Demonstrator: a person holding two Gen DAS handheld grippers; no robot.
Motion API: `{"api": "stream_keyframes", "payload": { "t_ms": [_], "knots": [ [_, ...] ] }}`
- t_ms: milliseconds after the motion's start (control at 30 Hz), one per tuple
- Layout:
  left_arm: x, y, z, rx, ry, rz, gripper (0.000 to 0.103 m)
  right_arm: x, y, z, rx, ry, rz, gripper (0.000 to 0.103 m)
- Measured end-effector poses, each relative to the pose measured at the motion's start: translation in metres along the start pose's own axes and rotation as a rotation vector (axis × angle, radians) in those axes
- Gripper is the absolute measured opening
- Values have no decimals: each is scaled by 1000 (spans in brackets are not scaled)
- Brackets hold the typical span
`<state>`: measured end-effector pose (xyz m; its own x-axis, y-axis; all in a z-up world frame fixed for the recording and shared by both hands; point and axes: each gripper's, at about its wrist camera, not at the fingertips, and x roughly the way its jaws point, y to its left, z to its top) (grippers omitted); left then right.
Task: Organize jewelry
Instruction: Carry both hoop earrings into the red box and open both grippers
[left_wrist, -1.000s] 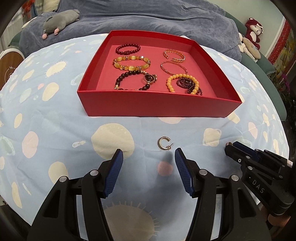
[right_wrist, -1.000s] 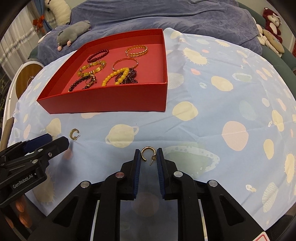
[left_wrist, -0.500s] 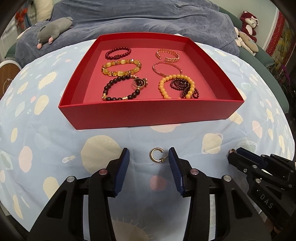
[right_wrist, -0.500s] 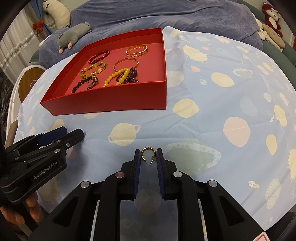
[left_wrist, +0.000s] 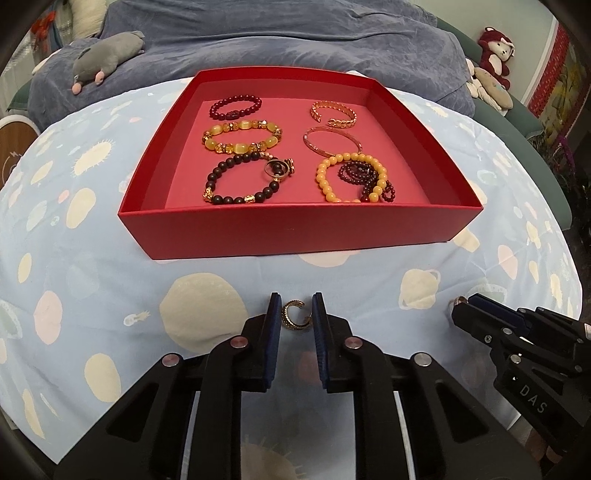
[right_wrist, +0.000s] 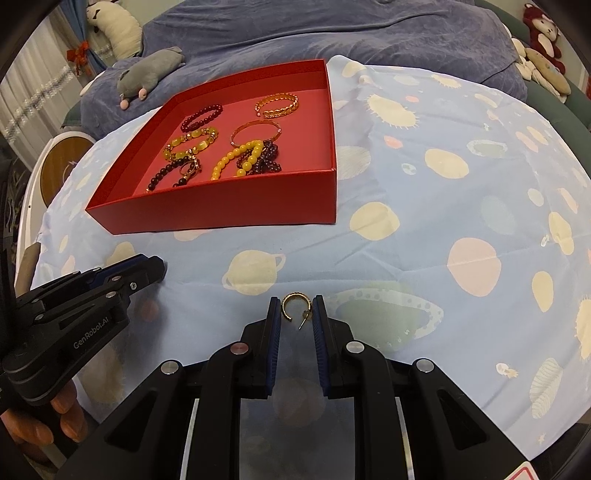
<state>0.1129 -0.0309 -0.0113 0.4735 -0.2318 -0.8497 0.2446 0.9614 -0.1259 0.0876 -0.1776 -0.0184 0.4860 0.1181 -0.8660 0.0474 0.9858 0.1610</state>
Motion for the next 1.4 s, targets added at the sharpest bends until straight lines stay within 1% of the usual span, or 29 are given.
{"api": "stream_keyframes", "payload": {
  "t_ms": [233,500,667,733,900,1000,1167,1400],
  "knots": [
    [-22,2,4,-18,-28,-20,17,-16,6,6,-6,-31,23,16],
    [-52,1,21,-24,-83,-45,17,-40,18,22,-21,-88,48,16],
    [-62,-2,40,-12,-107,-45,17,-48,25,42,-42,-122,51,17],
    [-64,-4,47,-3,-118,-32,17,-50,28,53,-44,-139,58,17],
    [-58,-3,70,11,-125,1,17,-49,30,82,-42,-169,69,17],
    [-51,1,85,8,-126,8,17,-44,30,100,-40,-180,73,17],
    [-36,5,107,12,-122,23,17,-29,30,125,-37,-183,77,17],
    [-8,10,131,23,-106,41,17,-2,34,150,-47,-172,77,17]
  ]
}}
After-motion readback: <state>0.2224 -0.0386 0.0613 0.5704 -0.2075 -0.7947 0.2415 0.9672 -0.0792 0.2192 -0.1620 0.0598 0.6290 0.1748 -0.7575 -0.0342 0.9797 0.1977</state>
